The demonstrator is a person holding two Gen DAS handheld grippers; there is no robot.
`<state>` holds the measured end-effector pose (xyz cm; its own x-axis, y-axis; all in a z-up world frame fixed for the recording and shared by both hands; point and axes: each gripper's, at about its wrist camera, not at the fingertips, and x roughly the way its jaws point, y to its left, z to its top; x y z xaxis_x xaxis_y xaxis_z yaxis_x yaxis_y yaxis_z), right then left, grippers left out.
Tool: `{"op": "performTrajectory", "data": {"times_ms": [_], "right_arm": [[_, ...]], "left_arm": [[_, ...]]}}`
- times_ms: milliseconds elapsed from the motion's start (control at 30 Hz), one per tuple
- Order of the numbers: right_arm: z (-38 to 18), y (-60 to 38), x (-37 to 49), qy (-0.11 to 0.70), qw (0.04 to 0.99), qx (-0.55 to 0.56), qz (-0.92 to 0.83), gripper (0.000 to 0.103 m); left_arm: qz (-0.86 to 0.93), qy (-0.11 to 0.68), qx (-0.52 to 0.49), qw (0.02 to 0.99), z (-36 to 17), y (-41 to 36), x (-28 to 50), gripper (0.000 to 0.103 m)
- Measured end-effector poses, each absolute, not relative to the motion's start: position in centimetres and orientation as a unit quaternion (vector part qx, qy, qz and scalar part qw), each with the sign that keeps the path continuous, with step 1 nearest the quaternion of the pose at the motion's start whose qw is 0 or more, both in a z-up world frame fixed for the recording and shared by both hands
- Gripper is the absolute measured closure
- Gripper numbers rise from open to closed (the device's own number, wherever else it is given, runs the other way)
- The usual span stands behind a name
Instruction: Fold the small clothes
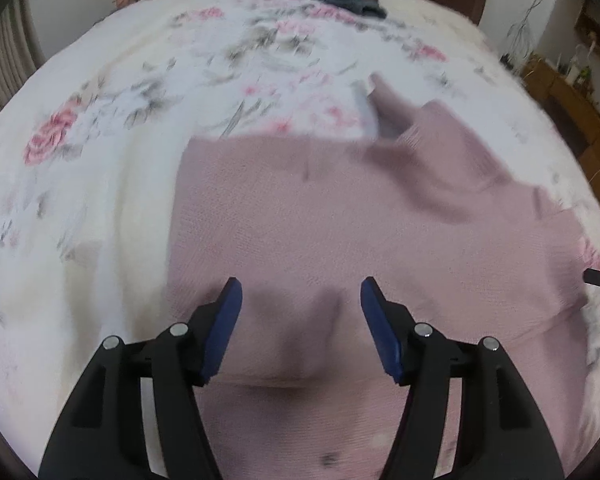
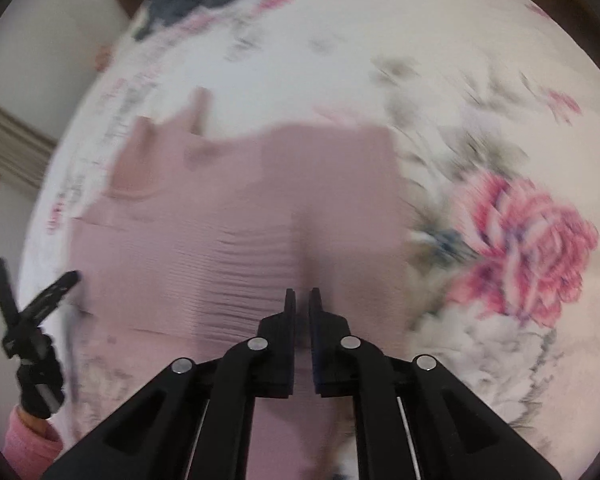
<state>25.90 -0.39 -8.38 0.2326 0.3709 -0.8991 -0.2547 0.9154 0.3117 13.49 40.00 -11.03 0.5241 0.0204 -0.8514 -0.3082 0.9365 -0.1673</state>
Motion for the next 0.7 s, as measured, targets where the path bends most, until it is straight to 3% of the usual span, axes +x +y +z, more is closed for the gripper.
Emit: {"op": "performTrajectory", "data": {"times_ms": [267, 700], "right_arm": [[-9.7, 7.0, 25.5, 0.597, 0.758, 0.016, 0.264, 0.091], [-13.2, 1.3, 26.9, 0.632, 0.734, 0.066, 0.240, 0.099]], "left_arm": [[0.060, 0.491, -0.117, 0.861, -11.3, 36.1, 16.1, 0.038], [0.075, 0.513, -0.113, 0.848, -14.3, 39.4, 15.0, 0.036]]}}
